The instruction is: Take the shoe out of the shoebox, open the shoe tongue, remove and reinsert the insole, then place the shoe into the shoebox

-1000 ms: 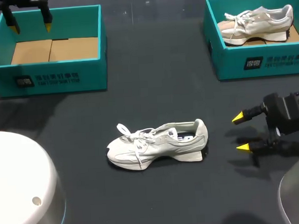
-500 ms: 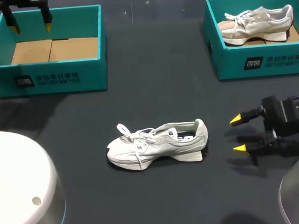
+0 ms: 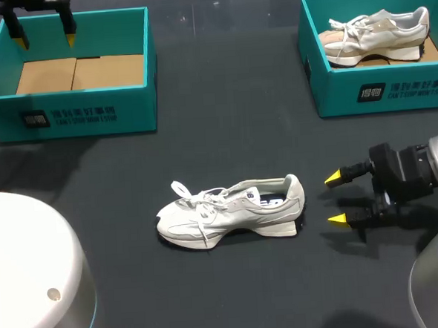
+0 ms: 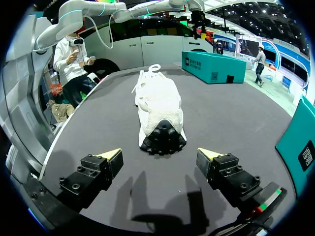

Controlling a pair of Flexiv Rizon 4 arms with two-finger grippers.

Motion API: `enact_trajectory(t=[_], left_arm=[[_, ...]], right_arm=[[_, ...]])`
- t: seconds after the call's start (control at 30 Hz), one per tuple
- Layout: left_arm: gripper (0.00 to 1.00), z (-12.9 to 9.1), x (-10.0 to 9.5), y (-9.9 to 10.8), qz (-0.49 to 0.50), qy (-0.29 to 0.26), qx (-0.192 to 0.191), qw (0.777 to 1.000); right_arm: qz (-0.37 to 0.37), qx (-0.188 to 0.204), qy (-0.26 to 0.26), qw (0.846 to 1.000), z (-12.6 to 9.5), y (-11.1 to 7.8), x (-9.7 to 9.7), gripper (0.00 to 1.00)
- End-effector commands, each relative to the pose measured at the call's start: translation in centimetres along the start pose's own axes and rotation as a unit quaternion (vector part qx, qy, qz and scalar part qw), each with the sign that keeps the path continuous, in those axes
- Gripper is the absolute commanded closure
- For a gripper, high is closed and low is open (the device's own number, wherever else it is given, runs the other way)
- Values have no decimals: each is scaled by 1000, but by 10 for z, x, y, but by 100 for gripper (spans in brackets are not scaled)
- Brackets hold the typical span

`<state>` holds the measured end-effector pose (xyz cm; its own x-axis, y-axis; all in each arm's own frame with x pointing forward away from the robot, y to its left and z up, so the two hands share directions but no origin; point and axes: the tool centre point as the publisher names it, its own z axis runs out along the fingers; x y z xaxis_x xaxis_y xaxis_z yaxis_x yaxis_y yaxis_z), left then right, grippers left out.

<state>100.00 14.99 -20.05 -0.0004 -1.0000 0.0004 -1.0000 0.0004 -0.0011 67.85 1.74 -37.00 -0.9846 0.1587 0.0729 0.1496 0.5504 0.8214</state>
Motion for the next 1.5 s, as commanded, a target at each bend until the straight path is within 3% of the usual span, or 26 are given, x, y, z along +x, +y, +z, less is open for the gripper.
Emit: enact_trajectory(t=[0.03, 1.5], left_arm=[[0, 0, 0, 0, 0, 0, 0, 1000], [0, 0, 0, 0, 0, 0, 0, 1000]], right_arm=[[2, 0, -1, 1000, 10, 1, -3, 0], [14, -4, 25, 1000, 75, 19, -3, 0]])
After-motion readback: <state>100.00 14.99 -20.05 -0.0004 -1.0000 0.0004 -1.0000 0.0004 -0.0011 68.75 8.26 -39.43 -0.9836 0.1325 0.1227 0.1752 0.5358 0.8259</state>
